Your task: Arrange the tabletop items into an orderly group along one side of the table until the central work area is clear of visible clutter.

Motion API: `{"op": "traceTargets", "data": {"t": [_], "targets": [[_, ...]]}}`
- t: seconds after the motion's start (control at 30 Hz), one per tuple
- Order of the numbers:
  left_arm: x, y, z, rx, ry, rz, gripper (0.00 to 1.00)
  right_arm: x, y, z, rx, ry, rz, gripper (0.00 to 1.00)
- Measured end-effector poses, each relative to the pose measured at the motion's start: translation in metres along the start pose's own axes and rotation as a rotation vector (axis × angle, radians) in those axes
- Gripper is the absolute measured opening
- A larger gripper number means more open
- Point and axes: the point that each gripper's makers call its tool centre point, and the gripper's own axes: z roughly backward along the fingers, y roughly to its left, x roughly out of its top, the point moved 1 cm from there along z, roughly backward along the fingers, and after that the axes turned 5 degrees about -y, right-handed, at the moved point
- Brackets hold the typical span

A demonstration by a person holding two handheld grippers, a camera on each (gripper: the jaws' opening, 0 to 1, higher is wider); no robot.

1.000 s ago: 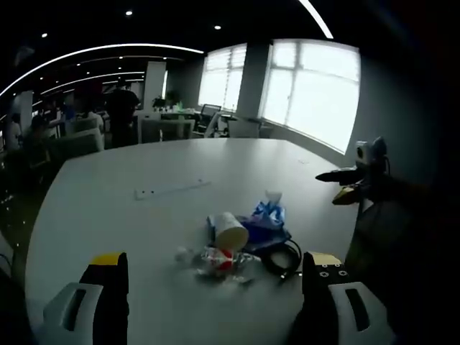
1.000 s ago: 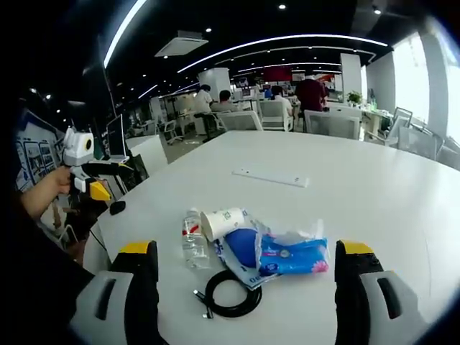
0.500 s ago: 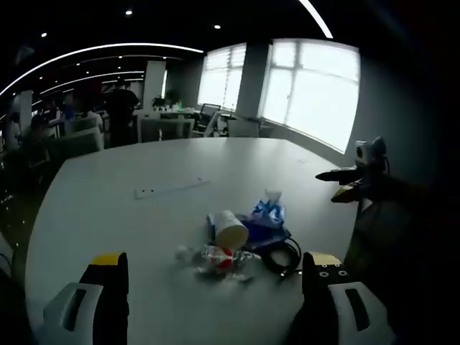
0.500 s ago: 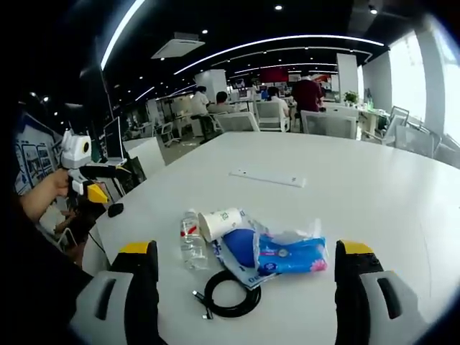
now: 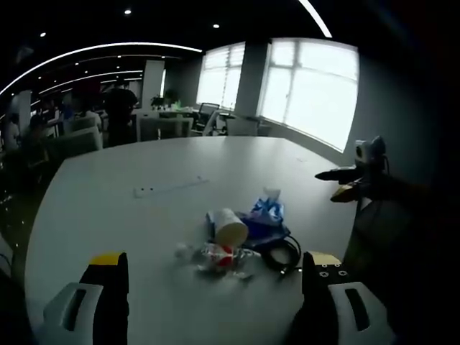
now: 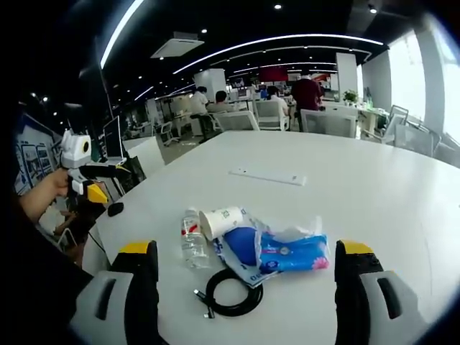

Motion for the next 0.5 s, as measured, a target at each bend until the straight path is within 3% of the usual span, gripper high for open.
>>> {"op": "traceTargets", "data": {"t": [0.5], "targets": [[-0.0022, 0.0000, -0.0022, 0.001, 0.006, 0.001, 0.99, -0.0041, 0.0004, -0.0016, -0.003, 0.009, 0.005, 0.99]]}}
